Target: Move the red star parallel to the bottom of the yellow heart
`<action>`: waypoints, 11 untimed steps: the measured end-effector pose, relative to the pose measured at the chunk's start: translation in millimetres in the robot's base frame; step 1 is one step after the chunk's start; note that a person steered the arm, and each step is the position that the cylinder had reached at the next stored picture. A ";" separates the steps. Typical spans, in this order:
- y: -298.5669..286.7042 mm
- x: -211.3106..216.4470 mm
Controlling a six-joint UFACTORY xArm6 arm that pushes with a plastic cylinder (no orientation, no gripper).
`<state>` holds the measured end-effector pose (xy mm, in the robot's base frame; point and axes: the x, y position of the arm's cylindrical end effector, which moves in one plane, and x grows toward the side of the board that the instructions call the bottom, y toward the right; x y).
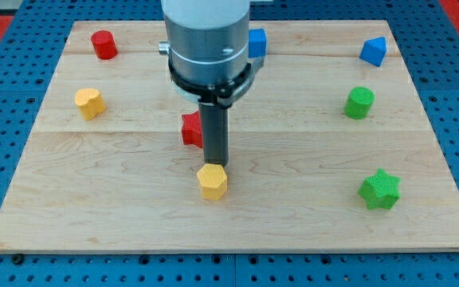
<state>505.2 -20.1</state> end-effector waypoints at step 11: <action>-110.5 -37.7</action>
